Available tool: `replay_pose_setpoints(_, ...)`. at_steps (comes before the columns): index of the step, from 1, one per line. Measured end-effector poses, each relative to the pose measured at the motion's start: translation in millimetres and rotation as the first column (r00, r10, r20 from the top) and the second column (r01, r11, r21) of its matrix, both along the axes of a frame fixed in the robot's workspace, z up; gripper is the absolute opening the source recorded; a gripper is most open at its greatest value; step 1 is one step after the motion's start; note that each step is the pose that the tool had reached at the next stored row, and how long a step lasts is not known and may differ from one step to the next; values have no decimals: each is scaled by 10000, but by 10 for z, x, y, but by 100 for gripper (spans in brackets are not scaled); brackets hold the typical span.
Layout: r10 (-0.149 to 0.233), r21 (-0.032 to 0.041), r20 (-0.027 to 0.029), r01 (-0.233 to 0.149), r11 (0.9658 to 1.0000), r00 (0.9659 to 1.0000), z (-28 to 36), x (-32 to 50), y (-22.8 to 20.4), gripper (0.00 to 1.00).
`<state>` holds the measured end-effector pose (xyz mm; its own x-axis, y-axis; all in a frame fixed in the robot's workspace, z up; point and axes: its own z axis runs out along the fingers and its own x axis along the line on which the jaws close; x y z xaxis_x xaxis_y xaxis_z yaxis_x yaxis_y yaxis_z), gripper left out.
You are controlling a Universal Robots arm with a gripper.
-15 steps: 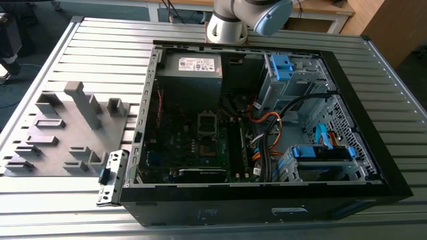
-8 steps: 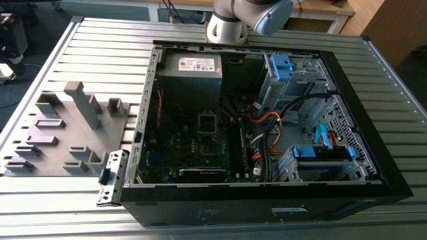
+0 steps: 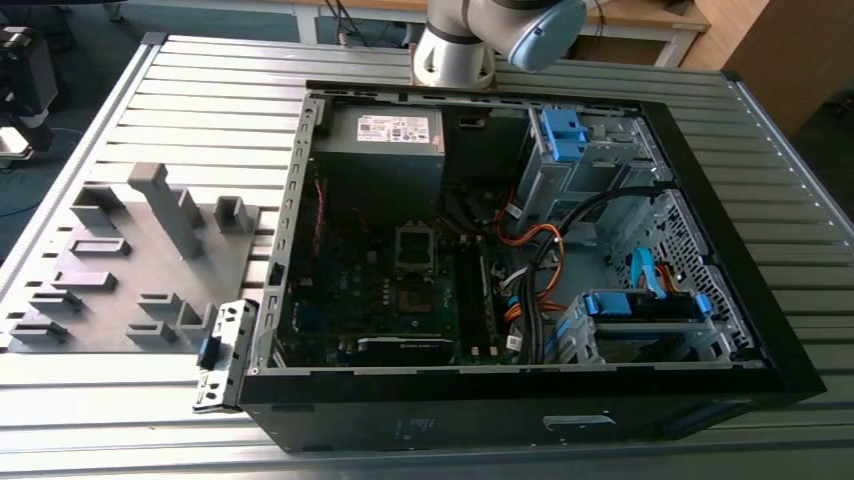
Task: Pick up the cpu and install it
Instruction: 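Pick up the cpu and move it towards the insertion slot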
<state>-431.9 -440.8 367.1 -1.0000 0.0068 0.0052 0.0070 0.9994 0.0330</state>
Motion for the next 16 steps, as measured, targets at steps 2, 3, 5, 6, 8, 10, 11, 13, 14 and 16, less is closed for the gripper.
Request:
replay_pose_setpoints(2,1,0,0,-1,10000,10000,0,1,0,47)
replay_pose_setpoints(3,1,0,0,-1,10000,10000,0,2,0,47)
replay_pose_setpoints(5,5,1,1,-5,10000,10000,0,6,0,47)
replay_pose_setpoints(6,10,1,-1,-10,10000,10000,1,10,0,47)
replay_pose_setpoints(8,18,5,0,-18,10000,10000,0,27,0,47)
replay_pose_setpoints(10,30,8,1,-30,10000,10000,0,53,0,47)
replay_pose_setpoints(11,35,8,-1,-34,10000,10000,0,61,0,47)
replay_pose_setpoints(13,43,9,1,-43,10000,10000,-1,77,0,47)
replay_pose_setpoints(14,46,9,0,-46,10000,10000,0,85,0,47)
replay_pose_setpoints(16,54,8,-1,-54,10000,10000,0,105,0,47)
